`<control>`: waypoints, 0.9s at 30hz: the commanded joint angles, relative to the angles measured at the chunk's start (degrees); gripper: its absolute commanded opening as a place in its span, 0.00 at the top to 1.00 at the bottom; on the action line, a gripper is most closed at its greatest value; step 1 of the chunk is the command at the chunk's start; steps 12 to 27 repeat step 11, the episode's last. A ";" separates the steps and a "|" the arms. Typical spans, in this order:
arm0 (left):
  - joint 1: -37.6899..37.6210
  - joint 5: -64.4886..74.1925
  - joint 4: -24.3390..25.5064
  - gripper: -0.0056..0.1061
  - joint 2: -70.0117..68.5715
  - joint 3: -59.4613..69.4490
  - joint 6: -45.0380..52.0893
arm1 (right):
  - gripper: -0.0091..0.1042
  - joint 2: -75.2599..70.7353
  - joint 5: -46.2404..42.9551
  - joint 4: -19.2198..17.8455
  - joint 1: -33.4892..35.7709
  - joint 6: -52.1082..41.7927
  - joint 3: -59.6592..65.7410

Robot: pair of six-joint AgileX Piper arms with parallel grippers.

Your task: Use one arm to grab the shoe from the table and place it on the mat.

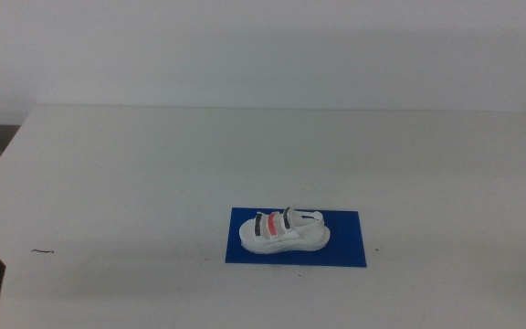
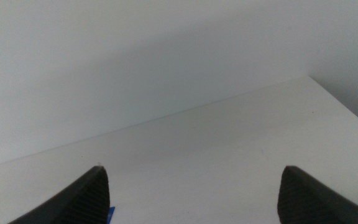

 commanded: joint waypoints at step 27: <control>-0.16 -0.43 -2.08 0.11 -0.24 0.00 0.05 | 0.22 -0.27 -0.47 -0.55 0.10 -0.18 0.14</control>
